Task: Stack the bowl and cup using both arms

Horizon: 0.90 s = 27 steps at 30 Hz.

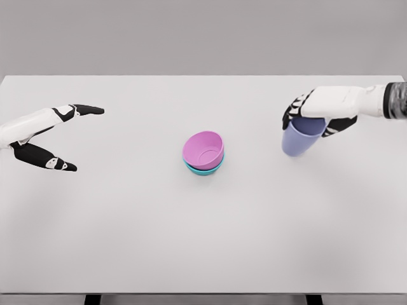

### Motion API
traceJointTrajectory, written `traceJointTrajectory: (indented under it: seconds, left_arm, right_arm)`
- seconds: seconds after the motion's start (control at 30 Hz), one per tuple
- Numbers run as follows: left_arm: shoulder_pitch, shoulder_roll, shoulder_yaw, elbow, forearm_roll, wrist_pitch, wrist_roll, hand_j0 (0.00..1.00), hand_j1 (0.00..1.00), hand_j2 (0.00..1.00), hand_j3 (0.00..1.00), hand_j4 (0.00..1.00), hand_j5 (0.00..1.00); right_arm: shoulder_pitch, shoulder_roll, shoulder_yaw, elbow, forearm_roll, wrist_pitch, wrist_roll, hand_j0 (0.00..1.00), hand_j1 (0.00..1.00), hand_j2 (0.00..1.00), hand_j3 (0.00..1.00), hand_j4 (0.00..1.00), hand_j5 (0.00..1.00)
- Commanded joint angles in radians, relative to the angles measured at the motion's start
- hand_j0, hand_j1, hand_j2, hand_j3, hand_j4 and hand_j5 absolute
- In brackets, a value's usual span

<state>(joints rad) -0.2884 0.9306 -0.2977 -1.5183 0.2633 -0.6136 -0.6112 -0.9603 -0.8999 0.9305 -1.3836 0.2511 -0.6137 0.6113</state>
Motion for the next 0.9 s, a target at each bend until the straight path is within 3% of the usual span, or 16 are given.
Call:
traceJointTrajectory:
  seconds: [0.0,0.13,0.33,0.67,0.87]
  left_arm:
    - [0.0,0.001,0.0,0.0,0.008,0.003,0.0,1.0,1.0,1.0,1.0,1.0,1.0]
    - [0.0,0.001,0.0,0.0,0.008,0.003,0.0,1.0,1.0,1.0,1.0,1.0,1.0]
    - [0.0,0.001,0.0,0.0,0.008,0.003,0.0,1.0,1.0,1.0,1.0,1.0,1.0]
    - [0.0,0.001,0.0,0.0,0.008,0.003,0.0,1.0,1.0,1.0,1.0,1.0,1.0]
    - [0.0,-0.001,0.0,0.0,0.008,0.003,0.0,1.0,1.0,1.0,1.0,1.0,1.0]
  right_arm:
    - [-0.002,0.016,-0.036,-0.008,-0.006,0.003,0.0,0.65,0.65,0.65,0.65,0.65,0.65]
    - [-0.005,0.05,-0.096,-0.012,-0.007,0.003,0.0,0.67,0.67,0.67,0.67,0.67,0.67]
    - [-0.003,0.101,-0.156,-0.127,-0.013,0.003,0.0,0.67,0.67,0.67,0.67,0.67,0.67]
    - [-0.02,0.288,-0.142,-0.135,-0.013,0.003,0.0,0.67,0.67,0.67,0.67,0.67,0.67]
    - [-0.017,0.331,-0.101,-0.143,-0.004,0.003,0.0,0.69,0.69,0.69,0.69,0.69,0.69]
